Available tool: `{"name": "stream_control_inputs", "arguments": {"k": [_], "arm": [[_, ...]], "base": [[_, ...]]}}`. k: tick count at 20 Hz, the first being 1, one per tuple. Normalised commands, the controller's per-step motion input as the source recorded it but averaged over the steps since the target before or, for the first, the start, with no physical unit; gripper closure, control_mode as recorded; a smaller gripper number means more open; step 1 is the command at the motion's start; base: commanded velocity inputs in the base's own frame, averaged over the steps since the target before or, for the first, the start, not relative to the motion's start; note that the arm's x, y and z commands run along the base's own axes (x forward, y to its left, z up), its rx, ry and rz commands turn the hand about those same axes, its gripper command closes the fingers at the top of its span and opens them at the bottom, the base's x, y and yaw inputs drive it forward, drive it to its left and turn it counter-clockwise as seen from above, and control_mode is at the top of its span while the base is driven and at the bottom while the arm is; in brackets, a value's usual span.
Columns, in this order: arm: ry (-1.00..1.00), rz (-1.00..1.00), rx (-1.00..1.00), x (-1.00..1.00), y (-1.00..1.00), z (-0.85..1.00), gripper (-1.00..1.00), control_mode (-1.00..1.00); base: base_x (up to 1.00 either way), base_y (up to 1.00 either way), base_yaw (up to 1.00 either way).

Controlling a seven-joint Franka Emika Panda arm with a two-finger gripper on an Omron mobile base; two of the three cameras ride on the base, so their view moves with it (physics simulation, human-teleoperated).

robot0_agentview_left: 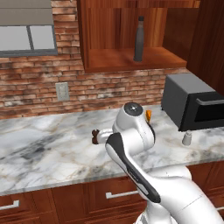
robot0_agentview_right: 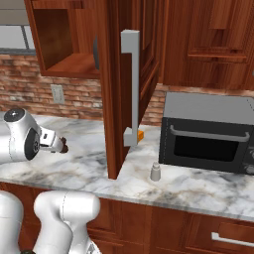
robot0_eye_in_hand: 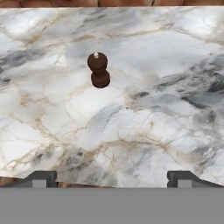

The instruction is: There are various items on the counter. Only move the condiments/shakers into the cabinet.

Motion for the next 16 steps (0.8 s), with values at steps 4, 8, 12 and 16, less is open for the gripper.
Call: {"name": "stream_control_inputs", "arguments": {"k": [4,8,12,16], "arm": [[0.0,0.0,0.0,0.25,0.0,-0.07,-1.0,-1.0],[0.0,0.0,0.0,0.24,0.0,-0.12,-1.0,-1.0],[0.0,0.0,0.0,0.23,0.02,-0.14,-1.0,-1.0],[-0.05,0.01,0.01,0.22,0.08,-0.14,-1.0,-1.0]], "base": [[0.0,0.0,0.0],[0.0,0.0,0.0],[0.0,0.0,0.0],[0.0,0.0,0.0]]}}
